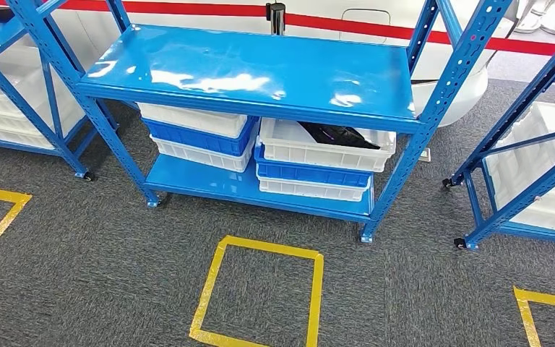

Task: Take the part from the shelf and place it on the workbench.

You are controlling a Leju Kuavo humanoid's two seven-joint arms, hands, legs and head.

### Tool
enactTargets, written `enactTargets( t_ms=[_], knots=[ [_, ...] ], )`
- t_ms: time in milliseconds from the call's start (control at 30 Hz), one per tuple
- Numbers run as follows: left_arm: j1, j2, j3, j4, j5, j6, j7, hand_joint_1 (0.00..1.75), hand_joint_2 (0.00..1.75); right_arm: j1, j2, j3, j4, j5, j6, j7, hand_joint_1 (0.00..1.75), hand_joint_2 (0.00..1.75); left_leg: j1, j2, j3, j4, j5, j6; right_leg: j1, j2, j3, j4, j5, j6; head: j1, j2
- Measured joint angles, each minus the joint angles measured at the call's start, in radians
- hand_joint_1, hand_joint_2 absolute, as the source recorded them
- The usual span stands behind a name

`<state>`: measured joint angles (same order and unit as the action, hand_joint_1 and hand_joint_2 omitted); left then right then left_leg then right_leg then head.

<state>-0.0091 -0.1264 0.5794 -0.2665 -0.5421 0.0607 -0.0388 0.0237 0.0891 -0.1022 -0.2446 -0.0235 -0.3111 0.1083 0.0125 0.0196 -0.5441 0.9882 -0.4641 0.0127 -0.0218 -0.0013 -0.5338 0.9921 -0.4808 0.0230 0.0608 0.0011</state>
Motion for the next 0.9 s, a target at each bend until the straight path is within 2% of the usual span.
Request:
enactTargets(
  t_ms=[700, 900],
  knots=[
    [0.124, 0.097, -0.457, -0.095, 0.466, -0.048, 0.031, 0.0, 0.0, 0.097, -0.067, 0.068, -0.106, 0.022, 0.265, -0.089, 0.0, 0.0, 0.0, 0.0, -0.001, 0.0, -0.001, 0.0, 0.0, 0.0, -0.004, 0.0, 0.0, 0.0, 0.0, 0.0],
    [0.14, 0.111, -0.527, -0.108, 0.538, -0.058, 0.036, 0.0, 0.0, 0.108, -0.076, 0.077, -0.122, 0.023, 0.306, -0.104, 0.0, 0.0, 0.0, 0.0, -0.001, 0.0, -0.002, 0.0, 0.0, 0.0, -0.008, 0.0, 0.0, 0.0, 0.0, 0.0]
  ],
)
